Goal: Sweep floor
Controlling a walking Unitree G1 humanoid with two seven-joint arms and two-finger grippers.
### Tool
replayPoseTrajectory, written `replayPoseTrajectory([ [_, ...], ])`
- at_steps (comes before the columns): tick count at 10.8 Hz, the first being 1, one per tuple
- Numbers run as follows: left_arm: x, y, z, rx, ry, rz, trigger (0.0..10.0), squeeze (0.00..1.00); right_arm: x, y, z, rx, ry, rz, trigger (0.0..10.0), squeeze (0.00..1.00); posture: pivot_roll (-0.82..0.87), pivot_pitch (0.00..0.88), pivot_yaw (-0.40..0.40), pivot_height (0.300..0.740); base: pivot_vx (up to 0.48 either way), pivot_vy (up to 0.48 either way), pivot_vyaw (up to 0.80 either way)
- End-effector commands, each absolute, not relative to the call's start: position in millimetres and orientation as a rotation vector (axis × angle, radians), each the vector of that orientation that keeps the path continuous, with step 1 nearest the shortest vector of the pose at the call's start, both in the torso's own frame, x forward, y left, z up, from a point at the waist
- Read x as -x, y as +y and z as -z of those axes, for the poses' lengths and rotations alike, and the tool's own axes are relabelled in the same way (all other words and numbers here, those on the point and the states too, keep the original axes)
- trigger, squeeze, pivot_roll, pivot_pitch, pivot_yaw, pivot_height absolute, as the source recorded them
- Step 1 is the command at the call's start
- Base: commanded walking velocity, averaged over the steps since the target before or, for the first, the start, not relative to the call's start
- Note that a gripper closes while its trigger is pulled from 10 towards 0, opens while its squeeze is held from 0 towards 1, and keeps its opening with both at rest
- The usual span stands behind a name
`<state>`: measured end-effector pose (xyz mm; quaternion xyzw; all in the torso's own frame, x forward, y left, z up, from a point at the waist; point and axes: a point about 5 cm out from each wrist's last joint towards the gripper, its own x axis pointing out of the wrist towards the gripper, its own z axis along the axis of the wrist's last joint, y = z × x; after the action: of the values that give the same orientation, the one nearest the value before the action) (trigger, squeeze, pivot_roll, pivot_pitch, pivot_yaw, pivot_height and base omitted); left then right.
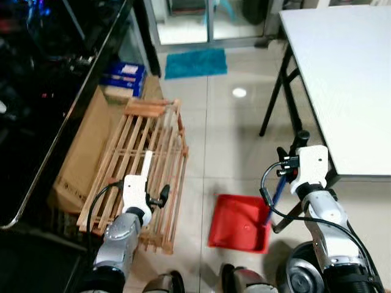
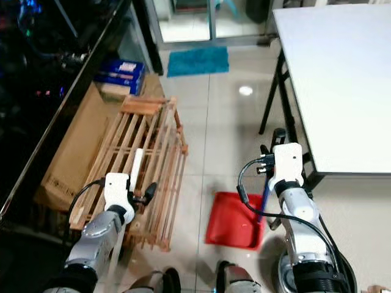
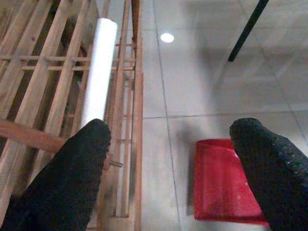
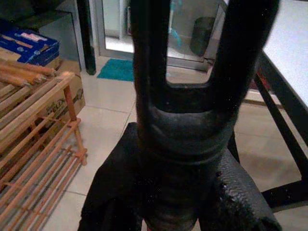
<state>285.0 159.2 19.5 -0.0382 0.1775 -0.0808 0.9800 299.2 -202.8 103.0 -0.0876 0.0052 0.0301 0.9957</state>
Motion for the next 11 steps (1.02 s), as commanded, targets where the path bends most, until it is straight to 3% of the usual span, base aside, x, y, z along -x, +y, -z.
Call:
replayPoseTrajectory([
  [1,-280.0,166.6,-13.8,0.082,0.379,0.130,10.0,0.00,-299.3,-198.2,-109.3,0.167,-0.020,-0.074,10.0,0.00,-0.22,0.161,0.100,0.740,0.000,0.000,0.00],
  [7,-278.7,173.1,-7.0,0.094,0.418,0.087,10.0,0.00,-293.1,-196.7,-107.1,0.164,-0.003,-0.099,10.0,0.00,-0.22,0.186,0.090,0.740,0.000,0.000,0.00],
  [11,-275.2,180.7,-0.6,0.081,0.450,0.066,10.0,0.00,-268.5,-201.9,-100.8,0.157,0.040,-0.104,10.0,0.00,-0.24,0.263,0.088,0.740,0.000,0.000,0.00],
])
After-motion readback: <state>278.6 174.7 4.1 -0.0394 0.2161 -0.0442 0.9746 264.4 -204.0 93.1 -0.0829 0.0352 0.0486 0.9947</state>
